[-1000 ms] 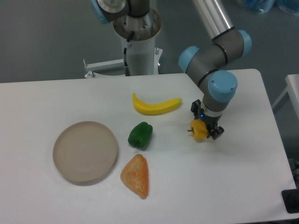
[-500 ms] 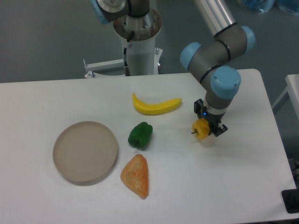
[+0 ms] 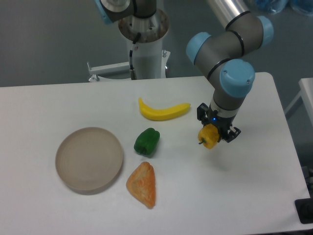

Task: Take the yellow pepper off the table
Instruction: 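Lift the gripped yellow pepper up off the table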

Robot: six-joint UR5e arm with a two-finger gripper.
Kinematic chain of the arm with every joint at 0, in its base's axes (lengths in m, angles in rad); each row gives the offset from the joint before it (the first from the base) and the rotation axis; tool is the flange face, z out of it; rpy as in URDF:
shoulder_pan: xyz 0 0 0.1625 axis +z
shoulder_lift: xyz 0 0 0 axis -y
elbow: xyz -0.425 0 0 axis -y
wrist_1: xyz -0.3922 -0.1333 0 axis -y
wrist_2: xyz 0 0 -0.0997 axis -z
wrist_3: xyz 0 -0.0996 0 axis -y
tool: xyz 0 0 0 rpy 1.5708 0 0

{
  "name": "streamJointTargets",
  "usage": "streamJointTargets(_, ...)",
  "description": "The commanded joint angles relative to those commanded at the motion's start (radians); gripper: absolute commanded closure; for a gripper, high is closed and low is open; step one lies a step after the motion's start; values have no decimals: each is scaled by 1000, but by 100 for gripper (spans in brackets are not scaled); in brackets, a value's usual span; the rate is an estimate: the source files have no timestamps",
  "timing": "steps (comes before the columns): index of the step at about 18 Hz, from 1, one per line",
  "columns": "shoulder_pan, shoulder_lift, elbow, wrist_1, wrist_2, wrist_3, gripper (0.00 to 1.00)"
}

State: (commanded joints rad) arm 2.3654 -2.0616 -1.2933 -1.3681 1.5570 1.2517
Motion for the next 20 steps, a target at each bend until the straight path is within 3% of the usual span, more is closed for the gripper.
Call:
streamJointTargets(2, 0, -11, 40, -35, 5, 5, 84)
streamJointTargets(7, -23, -58, 121, -39, 12, 11, 84)
streamJointTargets(15, -26, -63, 126, -49, 80, 133, 84)
streamJointTargets(20, -26, -69, 126, -48, 71, 135, 84)
